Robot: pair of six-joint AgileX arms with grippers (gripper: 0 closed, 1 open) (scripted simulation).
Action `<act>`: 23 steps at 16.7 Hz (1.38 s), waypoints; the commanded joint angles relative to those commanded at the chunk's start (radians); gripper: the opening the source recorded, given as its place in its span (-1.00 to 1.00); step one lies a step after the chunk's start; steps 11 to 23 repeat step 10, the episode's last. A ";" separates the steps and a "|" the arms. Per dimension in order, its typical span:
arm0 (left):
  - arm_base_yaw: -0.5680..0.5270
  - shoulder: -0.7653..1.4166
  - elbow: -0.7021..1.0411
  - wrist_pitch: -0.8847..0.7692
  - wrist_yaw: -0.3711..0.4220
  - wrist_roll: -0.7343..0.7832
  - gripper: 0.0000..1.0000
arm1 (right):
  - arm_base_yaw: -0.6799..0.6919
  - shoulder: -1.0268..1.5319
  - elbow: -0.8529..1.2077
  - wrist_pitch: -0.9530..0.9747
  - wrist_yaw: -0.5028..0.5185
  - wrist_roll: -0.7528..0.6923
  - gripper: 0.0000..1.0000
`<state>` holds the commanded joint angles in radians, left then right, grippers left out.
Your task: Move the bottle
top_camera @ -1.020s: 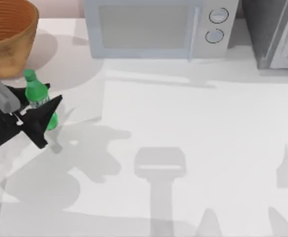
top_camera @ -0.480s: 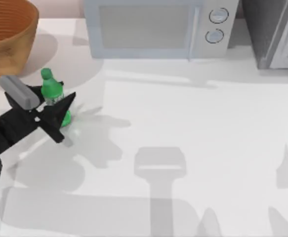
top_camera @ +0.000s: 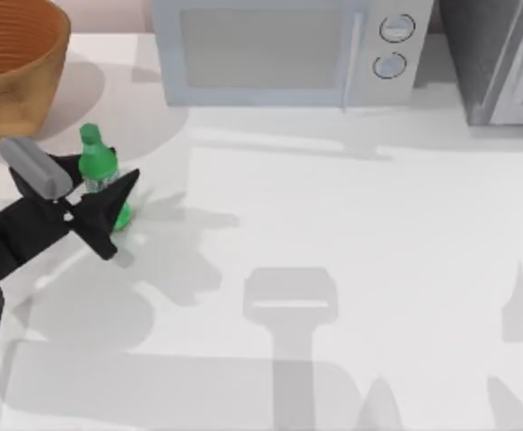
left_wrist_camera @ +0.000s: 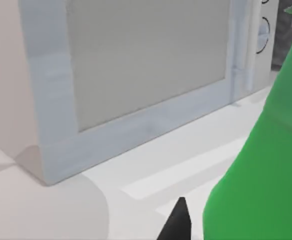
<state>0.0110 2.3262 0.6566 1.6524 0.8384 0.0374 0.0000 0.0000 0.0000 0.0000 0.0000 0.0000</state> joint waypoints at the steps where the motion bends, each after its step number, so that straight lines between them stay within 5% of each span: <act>1: 0.000 0.000 0.000 0.000 0.000 0.000 0.51 | 0.000 0.000 0.000 0.000 0.000 0.000 1.00; 5: 0.000 0.000 0.000 0.000 0.000 0.000 1.00 | 0.000 0.000 0.000 0.000 0.000 0.000 1.00; 23: 0.000 0.000 0.000 0.000 0.000 0.000 1.00 | 0.000 0.000 0.000 0.000 0.000 0.000 1.00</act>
